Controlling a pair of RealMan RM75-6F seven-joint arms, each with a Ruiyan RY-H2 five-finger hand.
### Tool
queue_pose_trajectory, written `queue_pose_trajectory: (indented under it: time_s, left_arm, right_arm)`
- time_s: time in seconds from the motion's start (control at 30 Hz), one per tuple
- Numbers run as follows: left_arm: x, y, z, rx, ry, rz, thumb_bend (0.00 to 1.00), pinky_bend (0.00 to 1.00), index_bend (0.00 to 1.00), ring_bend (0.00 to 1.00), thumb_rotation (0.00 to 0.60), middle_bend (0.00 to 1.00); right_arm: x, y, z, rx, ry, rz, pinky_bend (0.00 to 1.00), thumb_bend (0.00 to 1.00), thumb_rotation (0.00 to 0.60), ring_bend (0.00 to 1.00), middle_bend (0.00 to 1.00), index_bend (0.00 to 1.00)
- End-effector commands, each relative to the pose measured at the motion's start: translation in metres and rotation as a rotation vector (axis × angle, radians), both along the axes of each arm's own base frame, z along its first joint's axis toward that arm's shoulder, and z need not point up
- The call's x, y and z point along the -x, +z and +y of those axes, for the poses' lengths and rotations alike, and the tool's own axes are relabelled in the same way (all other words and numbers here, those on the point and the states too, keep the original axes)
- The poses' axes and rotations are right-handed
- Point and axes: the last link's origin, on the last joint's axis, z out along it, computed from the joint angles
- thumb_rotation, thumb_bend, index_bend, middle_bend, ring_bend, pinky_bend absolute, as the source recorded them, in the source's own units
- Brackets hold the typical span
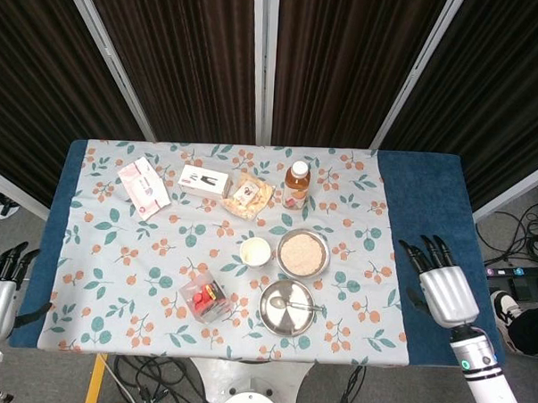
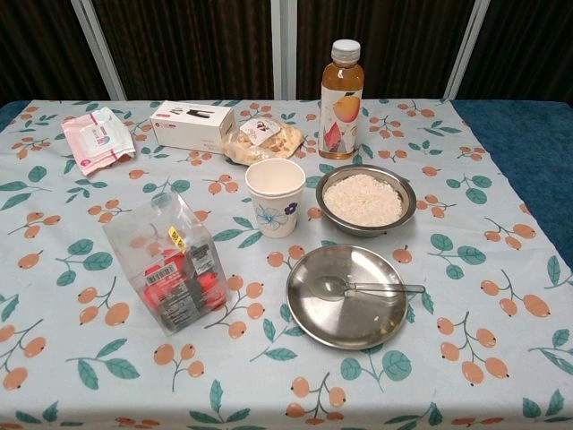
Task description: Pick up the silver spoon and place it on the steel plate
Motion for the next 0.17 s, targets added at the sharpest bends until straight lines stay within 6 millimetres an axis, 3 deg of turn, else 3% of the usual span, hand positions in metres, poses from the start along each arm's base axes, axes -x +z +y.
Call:
queue_pose_trajectory:
  time_s: [0.03, 0.17]
  left_arm:
    - [-0.0013, 0.0000, 0.0019, 0.004, -0.002, 0.000, 0.07, 0.05, 0.21, 0.13, 0.600, 0.18]
    - [-0.0039, -0.0016, 0.0050, 0.015, -0.006, -0.005, 0.07, 0.05, 0.21, 0.13, 0.600, 0.18]
  right_arm:
    - [0.0223, 0.0263, 0.0253, 0.067, -0.083, -0.098, 0.00, 0.24, 0.600, 0.00, 0.18, 0.07]
    - [0.0296, 0.0300, 0.0343, 0.084, -0.096, -0.119, 0.00, 0.24, 0.600, 0.00, 0.18, 0.07]
